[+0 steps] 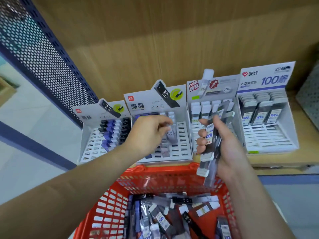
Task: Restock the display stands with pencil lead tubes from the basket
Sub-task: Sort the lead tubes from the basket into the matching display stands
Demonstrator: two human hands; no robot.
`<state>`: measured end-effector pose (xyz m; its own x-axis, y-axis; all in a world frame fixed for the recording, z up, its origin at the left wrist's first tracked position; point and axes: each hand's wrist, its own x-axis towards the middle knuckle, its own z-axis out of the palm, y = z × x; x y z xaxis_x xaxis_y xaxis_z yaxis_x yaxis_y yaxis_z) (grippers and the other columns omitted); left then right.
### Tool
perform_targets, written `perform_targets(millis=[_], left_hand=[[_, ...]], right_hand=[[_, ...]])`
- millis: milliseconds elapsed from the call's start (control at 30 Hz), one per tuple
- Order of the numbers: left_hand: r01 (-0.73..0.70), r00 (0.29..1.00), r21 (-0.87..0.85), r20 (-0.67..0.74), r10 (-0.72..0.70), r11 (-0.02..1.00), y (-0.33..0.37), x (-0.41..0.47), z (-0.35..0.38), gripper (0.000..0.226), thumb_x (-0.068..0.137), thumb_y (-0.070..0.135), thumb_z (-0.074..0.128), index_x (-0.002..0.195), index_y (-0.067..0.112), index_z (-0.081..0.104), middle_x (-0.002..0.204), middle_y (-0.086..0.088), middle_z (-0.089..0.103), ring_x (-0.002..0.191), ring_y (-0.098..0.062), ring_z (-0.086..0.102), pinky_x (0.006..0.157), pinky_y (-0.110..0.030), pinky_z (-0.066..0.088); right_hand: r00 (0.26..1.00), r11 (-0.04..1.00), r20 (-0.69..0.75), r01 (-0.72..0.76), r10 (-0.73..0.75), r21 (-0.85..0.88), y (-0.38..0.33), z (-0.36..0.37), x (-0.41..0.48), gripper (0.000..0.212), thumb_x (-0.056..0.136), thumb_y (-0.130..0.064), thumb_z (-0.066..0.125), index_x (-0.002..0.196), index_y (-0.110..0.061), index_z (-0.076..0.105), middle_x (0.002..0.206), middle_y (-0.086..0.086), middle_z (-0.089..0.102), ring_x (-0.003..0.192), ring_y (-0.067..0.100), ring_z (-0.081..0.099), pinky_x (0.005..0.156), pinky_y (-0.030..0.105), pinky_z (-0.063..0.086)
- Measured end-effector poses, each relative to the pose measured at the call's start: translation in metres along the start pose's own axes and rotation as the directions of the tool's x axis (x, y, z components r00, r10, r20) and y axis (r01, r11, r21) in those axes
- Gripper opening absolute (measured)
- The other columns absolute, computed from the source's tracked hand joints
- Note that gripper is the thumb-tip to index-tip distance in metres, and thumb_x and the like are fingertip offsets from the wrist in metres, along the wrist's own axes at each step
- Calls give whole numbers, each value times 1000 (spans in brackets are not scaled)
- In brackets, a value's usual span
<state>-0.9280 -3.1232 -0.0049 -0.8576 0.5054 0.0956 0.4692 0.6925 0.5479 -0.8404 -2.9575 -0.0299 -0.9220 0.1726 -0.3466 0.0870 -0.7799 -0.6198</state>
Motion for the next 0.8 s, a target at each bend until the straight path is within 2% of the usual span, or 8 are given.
perform_targets(millis=[167, 267, 367, 467, 567, 667, 733, 800], left_hand=[[-33, 996, 79, 86, 26, 996, 3, 1, 11, 23, 92, 16, 62, 114, 15, 70, 115, 1, 69, 101, -13, 63, 92, -27, 48], [-89, 994, 138, 81, 79, 986, -1, 1, 18, 21, 91, 15, 63, 111, 14, 72, 109, -3, 70, 101, -21, 58, 93, -33, 45], [-146, 987, 236, 107, 124, 961, -4, 6, 23, 22, 93, 11, 60, 110, 13, 72, 104, -7, 65, 102, -27, 51, 92, -29, 38], [-88, 993, 241, 101, 65, 967, -1, 13, 26, 21, 93, 8, 58, 106, 12, 73, 102, -7, 66, 103, -26, 56, 88, -34, 45], [40, 999, 211, -22, -36, 977, 6, 10, 26, 11, 89, 11, 62, 96, 16, 70, 96, 1, 63, 91, -18, 57, 80, -27, 45], [174, 971, -85, -149, -185, 981, 28, -13, 24, 4, 90, 19, 63, 88, 19, 66, 78, 11, 60, 69, -3, 53, 68, -16, 43], [274, 948, -435, -26, -316, 858, 48, -38, 26, 11, 90, 32, 62, 89, 21, 65, 74, 5, 66, 64, -4, 58, 64, -20, 47], [342, 927, -589, 81, -367, 732, 64, -60, 27, 25, 83, 47, 67, 97, 26, 63, 79, -7, 70, 65, -14, 64, 61, -32, 53]], right_hand=[[999, 999, 33, 13, -14, 34, -7, -5, -2, 43, 83, -43, 59, 111, -11, 55, 62, 0, 47, 46, 11, 45, 40, 22, 40], [999, 999, 40, 13, -14, 34, -8, -8, -5, 42, 84, -43, 58, 112, -11, 56, 62, 0, 47, 46, 11, 45, 40, 22, 40], [999, 1000, 52, 8, -9, 22, -7, -10, -6, 42, 85, -42, 58, 113, -10, 58, 65, 1, 50, 48, 12, 46, 42, 22, 40], [998, 999, 68, -19, 17, 34, -4, -10, -6, 42, 84, -39, 60, 112, -9, 60, 69, 4, 54, 52, 14, 50, 45, 25, 45], [995, 991, 81, -64, 55, 115, 3, -7, -8, 37, 86, -36, 57, 110, -9, 62, 78, 6, 64, 61, 18, 61, 53, 30, 55], [996, 975, 67, -72, 60, 209, 9, -1, -9, 30, 96, -31, 50, 110, -8, 63, 92, 12, 73, 77, 21, 73, 65, 33, 61], [995, 965, 81, -71, 52, 254, 11, 4, -10, 30, 96, -28, 50, 111, -6, 62, 99, 16, 74, 84, 23, 74, 70, 34, 62], [995, 959, 91, -58, 34, 276, 13, 10, -13, 34, 89, -27, 54, 113, -4, 61, 103, 20, 73, 89, 26, 74, 71, 35, 62]])
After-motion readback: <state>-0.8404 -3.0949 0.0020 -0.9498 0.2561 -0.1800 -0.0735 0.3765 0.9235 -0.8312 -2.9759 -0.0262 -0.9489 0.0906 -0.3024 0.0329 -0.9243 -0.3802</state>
